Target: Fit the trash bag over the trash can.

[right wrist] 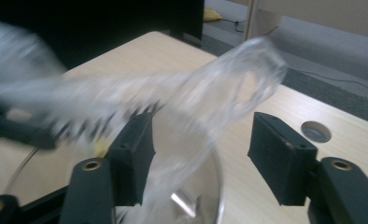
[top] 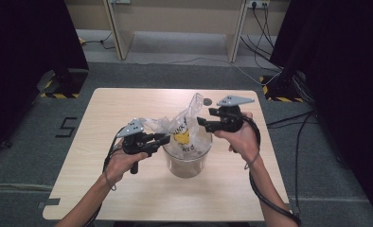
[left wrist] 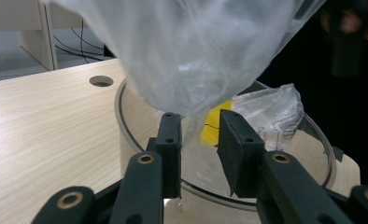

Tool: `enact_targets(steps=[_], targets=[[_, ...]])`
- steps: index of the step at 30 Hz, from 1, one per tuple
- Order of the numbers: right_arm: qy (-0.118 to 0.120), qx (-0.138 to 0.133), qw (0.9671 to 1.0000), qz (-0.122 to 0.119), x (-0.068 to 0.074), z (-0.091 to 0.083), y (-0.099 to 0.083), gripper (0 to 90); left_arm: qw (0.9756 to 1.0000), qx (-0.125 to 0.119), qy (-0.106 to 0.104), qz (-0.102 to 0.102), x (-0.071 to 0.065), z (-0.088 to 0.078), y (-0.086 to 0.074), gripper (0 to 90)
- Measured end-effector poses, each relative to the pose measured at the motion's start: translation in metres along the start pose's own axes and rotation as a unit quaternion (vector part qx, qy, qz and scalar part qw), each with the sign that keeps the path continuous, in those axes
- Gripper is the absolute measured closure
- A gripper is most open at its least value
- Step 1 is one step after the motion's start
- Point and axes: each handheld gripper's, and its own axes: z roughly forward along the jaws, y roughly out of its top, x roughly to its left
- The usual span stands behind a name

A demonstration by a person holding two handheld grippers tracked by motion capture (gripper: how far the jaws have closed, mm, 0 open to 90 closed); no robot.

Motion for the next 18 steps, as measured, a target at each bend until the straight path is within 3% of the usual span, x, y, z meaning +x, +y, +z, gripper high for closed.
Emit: enact_targets(steps=[3,13,15,18], targets=[[0.007,0.0,0.9991,0.042,-0.01,0.012,0.013,37.9,1.0,0.002,-0.001,0.007,-0.002,0.001,0.0,70.1],[0.007,0.022,0.9963,0.083,-0.004,0.052,0.034,39.2,0.9998,0.013,-0.006,0.014,-0.004,0.006,-0.003,70.5],[0.008,0.022,0.995,0.097,-0.008,0.061,0.037,47.8,0.9998,0.013,-0.005,0.015,-0.004,0.008,-0.003,70.5],[0.009,0.028,0.9965,0.078,-0.011,0.069,0.037,69.5,0.9997,0.014,-0.008,0.018,-0.004,0.007,-0.004,70.6]])
